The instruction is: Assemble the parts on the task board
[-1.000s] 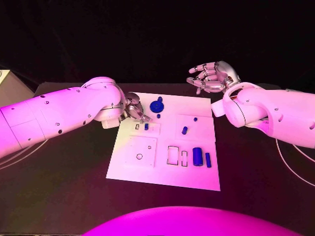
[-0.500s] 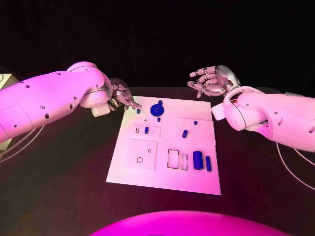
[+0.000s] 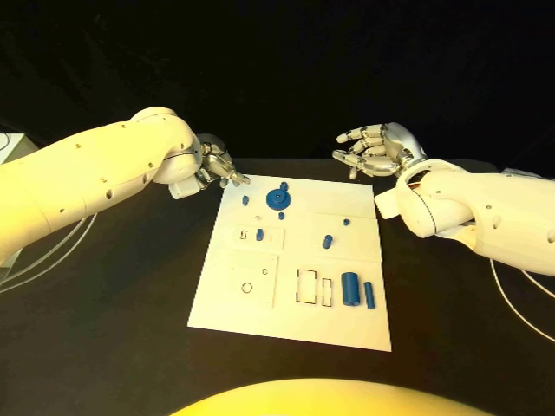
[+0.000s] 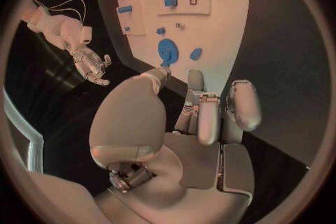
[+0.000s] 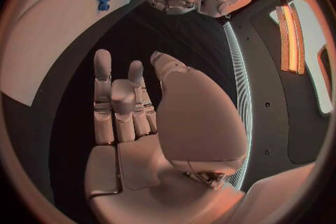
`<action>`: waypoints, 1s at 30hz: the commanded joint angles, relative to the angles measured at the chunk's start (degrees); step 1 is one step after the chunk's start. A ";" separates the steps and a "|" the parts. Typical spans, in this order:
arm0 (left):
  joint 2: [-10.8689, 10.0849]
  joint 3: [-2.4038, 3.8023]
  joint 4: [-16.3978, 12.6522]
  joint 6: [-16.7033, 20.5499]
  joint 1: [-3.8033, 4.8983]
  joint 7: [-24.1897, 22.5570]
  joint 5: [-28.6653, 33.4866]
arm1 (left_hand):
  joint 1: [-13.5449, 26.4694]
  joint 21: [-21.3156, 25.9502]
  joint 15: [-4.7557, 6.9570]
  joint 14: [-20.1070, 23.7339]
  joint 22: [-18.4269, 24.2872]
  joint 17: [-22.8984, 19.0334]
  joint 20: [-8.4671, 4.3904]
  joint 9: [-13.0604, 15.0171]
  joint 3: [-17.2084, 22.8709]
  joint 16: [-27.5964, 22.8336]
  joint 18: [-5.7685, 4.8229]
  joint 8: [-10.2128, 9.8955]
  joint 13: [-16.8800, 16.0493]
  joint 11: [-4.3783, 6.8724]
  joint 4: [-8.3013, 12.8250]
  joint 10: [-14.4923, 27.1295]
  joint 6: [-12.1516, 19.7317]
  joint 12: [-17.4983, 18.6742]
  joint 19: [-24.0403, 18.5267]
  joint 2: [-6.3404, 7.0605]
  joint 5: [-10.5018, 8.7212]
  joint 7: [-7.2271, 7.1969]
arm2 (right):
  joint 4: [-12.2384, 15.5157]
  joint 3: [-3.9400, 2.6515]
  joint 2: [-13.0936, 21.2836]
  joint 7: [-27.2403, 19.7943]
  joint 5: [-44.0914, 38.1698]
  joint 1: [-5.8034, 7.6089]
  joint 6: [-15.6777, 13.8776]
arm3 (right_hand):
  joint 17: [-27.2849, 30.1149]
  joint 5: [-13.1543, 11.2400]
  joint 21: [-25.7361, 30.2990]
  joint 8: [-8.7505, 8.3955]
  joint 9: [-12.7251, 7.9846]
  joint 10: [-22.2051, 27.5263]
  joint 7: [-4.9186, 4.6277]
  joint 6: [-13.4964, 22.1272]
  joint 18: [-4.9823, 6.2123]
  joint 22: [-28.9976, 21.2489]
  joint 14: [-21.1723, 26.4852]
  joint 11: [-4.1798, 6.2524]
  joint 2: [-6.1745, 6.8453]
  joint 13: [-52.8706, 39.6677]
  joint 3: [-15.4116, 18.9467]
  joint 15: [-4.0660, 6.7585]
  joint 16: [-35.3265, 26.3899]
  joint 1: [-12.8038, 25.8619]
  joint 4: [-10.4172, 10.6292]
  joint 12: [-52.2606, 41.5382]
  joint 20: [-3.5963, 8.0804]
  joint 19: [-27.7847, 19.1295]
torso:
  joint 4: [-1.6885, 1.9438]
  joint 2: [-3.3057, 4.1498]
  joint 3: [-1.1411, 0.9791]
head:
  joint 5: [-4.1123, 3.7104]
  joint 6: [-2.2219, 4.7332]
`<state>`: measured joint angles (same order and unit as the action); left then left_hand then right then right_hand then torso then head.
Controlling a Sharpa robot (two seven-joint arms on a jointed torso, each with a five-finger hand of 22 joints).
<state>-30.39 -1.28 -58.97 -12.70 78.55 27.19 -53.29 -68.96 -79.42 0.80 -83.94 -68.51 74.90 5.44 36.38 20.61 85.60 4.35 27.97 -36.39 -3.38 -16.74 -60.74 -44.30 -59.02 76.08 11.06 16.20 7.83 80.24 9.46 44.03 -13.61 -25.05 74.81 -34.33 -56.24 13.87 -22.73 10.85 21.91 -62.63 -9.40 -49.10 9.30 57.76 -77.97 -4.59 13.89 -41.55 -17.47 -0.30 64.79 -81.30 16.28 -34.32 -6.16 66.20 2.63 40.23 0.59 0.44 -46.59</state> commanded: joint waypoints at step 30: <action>5.09 -1.74 7.96 -8.40 -0.15 -2.37 -2.95 | 2.70 -0.94 -0.09 -3.87 -1.39 8.75 -0.13 -1.38 -3.14 1.08 0.15 1.20 -0.66 0.41 0.04 -0.89 -1.35 -1.28 1.29 0.31 -1.01 -0.40 | 0.70 -0.01 0.26 -0.65 -0.42 0.06 0.31 | 0.05 0.27 0.36 0.33 0.06 -0.02 0.05 0.36 1.13 -0.05 0.51 0.21 -0.14 0.05 0.30 0.07 -0.39 0.46 0.03 0.29 -0.16 0.42 | -0.31 0.87 0.11 | 0.12 0.09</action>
<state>-25.48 -3.03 -51.01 -19.05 78.39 25.64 -55.95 -66.54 -80.08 0.80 -83.94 -69.89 74.90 5.24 35.04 17.86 86.32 4.35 28.96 -37.00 -2.86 -16.68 -61.26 -45.39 -60.13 77.09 11.55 15.34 7.37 80.85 9.45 44.32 -13.61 -25.05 74.86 -34.38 -56.25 13.87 -22.73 10.85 21.89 -62.63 -9.36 -49.14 9.30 57.76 -77.97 -4.59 13.89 -41.54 -17.48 -0.30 64.68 -81.30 16.28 -34.33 -6.16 66.20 2.26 41.18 0.71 0.63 -46.39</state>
